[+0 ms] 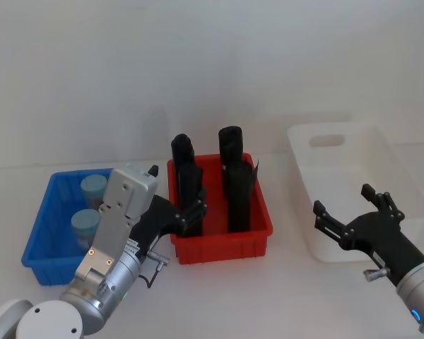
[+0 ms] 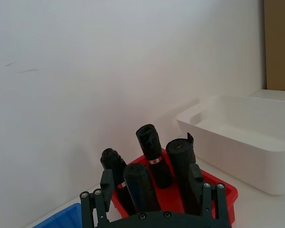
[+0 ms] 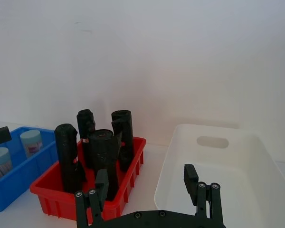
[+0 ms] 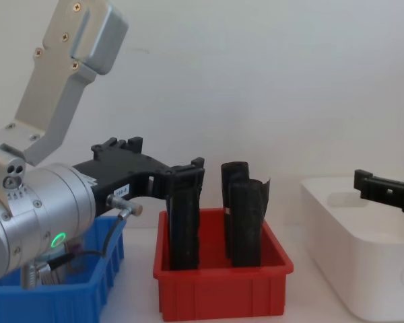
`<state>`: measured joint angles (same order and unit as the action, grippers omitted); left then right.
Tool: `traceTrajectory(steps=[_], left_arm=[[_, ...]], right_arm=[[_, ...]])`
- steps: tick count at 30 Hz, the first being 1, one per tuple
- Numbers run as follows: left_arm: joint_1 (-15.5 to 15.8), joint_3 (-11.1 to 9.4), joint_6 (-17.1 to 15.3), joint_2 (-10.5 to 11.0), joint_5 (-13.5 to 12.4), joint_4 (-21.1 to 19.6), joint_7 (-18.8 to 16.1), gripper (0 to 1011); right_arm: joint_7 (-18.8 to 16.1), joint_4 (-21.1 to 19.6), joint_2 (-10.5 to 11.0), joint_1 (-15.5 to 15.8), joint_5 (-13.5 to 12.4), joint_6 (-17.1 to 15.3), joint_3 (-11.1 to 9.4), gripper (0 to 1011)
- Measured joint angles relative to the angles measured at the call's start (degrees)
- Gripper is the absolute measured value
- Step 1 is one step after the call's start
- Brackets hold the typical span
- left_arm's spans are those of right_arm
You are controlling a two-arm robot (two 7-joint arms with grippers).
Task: Pick the cotton swabs from the blue box and place them into the white box.
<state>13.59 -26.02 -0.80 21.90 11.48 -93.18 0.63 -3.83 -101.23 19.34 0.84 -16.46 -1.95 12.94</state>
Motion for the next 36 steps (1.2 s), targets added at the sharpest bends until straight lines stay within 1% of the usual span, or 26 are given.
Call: traceTrajectory(steps=[36], left_arm=[[0.0, 0.0, 0.0, 0.0, 0.0, 0.0, 0.0, 1004]], right_arm=[[0.0, 0.0, 0.0, 0.0, 0.0, 0.0, 0.0, 1001]])
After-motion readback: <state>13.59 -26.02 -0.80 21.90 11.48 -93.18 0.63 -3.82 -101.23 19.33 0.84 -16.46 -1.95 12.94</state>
